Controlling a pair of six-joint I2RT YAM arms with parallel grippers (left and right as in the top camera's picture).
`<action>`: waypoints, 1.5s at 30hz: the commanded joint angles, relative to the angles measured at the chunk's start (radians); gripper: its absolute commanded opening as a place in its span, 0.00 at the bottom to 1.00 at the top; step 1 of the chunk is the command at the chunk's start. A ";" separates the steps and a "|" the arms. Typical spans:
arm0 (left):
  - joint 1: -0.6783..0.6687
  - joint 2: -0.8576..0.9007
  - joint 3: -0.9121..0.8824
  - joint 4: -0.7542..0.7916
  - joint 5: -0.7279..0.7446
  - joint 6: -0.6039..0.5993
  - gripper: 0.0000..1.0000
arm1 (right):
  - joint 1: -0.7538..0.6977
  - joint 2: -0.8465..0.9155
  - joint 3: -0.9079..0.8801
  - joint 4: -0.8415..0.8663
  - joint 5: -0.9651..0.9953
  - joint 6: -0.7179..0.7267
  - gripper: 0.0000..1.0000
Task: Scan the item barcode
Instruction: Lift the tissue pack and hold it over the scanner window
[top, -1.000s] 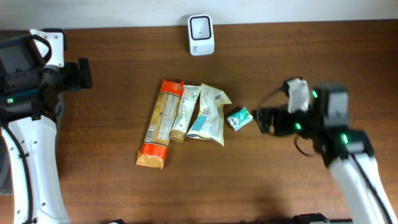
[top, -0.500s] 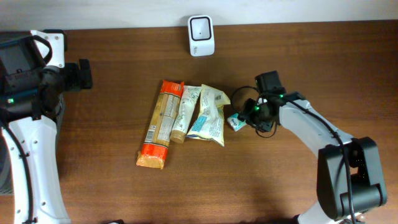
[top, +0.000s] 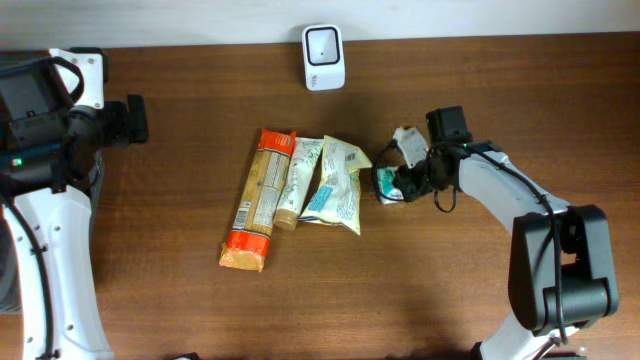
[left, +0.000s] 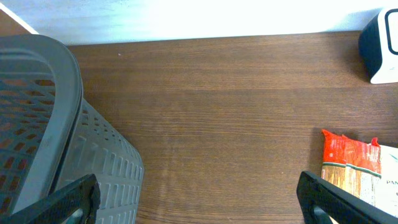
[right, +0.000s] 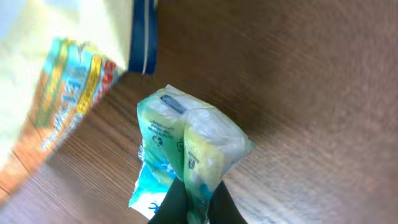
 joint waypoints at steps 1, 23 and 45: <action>0.001 0.000 0.000 0.002 0.008 0.016 0.99 | -0.003 0.011 0.018 -0.005 0.050 -0.264 0.04; 0.001 0.000 0.001 0.002 0.008 0.016 0.99 | -0.233 0.087 0.261 -0.549 -0.866 -0.134 0.04; 0.001 0.000 0.001 0.002 0.008 0.016 0.99 | -0.259 -0.220 0.339 -0.697 -1.121 -0.197 0.04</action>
